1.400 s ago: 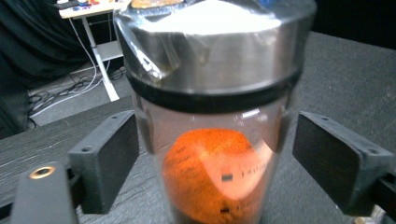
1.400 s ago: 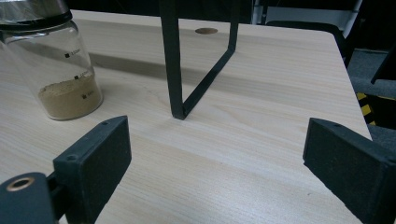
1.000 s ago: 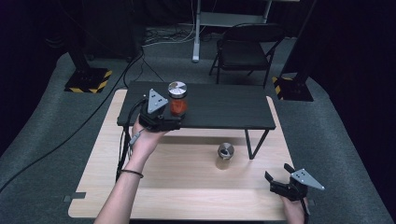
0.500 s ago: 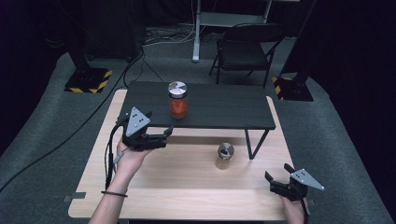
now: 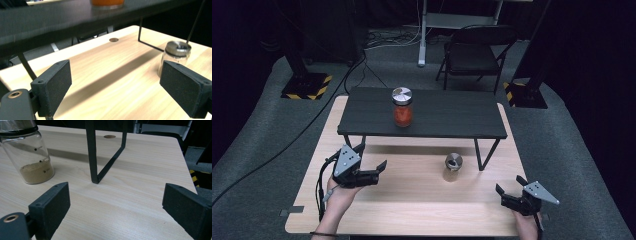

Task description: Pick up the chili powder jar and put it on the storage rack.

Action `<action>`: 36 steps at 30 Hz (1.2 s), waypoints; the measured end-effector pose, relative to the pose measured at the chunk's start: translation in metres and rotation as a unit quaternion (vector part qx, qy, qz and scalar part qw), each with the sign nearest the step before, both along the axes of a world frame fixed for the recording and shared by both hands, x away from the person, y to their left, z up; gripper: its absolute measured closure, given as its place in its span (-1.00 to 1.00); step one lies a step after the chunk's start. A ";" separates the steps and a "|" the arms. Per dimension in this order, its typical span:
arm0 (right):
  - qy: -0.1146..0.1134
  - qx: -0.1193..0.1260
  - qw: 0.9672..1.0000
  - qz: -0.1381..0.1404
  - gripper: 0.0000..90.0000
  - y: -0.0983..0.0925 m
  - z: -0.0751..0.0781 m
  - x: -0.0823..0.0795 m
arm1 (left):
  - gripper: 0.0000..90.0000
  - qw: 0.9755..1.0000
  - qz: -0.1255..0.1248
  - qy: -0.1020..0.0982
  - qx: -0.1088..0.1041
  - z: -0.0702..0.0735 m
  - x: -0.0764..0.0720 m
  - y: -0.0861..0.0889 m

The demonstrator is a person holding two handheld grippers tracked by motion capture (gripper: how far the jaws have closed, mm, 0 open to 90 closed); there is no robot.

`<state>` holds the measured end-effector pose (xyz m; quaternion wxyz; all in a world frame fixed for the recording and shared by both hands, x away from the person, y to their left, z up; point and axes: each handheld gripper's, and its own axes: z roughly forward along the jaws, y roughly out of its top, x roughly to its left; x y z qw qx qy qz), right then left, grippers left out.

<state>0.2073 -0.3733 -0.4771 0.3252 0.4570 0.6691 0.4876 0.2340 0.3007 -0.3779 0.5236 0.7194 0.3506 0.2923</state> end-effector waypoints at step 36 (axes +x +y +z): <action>0.002 0.000 1.000 0.000 -0.85 0.000 0.001 0.000 | -0.80 0.997 0.059 0.041 0.031 -0.096 -0.030 0.035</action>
